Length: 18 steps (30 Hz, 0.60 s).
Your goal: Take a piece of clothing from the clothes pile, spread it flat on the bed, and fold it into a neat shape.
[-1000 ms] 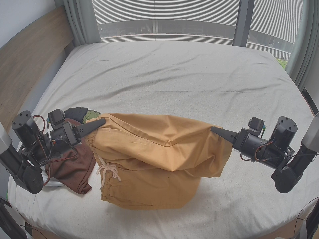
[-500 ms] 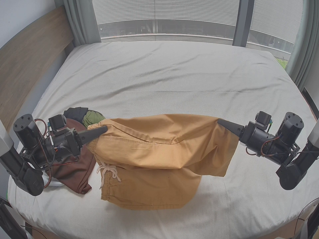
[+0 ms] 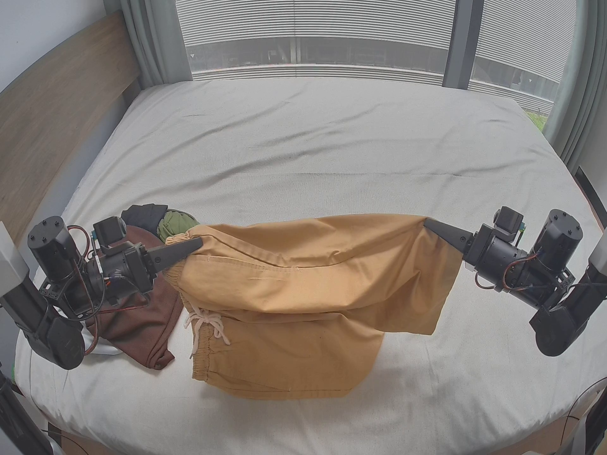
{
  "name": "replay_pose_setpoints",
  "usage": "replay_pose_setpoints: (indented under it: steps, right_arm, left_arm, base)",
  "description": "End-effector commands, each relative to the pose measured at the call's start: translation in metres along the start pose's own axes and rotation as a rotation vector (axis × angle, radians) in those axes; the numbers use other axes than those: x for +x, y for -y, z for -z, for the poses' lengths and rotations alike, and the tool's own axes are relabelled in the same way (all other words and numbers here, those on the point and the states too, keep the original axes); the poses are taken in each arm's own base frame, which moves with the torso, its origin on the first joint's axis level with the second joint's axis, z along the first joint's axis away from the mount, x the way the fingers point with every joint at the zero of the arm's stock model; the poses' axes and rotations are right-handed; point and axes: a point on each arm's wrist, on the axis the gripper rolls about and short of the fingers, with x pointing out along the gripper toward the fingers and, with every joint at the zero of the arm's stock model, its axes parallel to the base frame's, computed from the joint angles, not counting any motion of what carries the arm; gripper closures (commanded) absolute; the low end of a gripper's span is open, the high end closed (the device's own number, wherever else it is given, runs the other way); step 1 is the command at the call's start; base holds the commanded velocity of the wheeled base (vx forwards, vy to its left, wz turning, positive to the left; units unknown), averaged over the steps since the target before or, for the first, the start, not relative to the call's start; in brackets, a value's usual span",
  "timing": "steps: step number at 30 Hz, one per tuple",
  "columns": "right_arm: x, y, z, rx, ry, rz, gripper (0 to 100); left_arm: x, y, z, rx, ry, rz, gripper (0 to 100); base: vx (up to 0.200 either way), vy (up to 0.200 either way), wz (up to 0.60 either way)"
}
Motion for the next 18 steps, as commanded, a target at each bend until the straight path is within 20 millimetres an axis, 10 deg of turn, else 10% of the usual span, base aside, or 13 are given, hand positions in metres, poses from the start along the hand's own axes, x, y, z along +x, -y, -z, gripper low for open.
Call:
replay_pose_setpoints:
  steps: [1,18]
  right_arm:
    - [-0.001,0.002,-0.004,-0.005,0.013,0.006,100]
    - [-0.008,0.006,-0.015,-0.019,0.042,0.017,100]
  left_arm:
    - [-0.001,-0.005,-0.001,-0.005,0.006,-0.014,100]
    - [-0.006,-0.02,-0.006,0.007,0.031,-0.055,100]
  base:
    - [0.0,0.0,0.0]
    - [0.0,0.0,0.0]
